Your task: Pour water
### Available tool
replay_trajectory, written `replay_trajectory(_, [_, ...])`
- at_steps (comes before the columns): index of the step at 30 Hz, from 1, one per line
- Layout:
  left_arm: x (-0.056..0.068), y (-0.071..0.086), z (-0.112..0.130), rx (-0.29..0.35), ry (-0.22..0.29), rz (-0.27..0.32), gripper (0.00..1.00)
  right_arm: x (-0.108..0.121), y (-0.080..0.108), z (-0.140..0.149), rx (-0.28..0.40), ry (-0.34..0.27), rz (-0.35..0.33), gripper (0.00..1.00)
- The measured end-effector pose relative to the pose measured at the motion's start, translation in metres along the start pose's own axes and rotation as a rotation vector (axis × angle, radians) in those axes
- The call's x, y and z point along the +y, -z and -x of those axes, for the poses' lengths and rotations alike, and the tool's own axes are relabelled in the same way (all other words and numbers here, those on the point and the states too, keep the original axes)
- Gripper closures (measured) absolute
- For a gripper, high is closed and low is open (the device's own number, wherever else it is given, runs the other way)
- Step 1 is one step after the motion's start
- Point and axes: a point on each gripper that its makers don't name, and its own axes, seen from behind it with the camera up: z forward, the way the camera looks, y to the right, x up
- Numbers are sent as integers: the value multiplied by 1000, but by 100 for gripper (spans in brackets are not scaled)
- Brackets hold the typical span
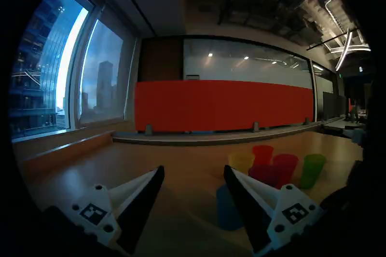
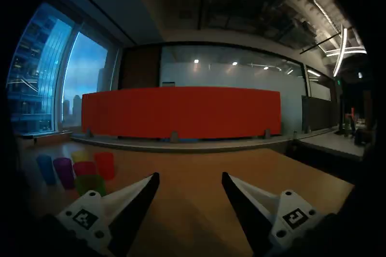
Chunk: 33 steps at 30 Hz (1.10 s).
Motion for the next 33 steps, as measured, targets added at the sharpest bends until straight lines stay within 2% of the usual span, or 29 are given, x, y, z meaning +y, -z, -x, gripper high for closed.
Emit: replay_trajectory(33, [-1,3,0,0,0,0,9,0,-1,0,-1,0,0,0])
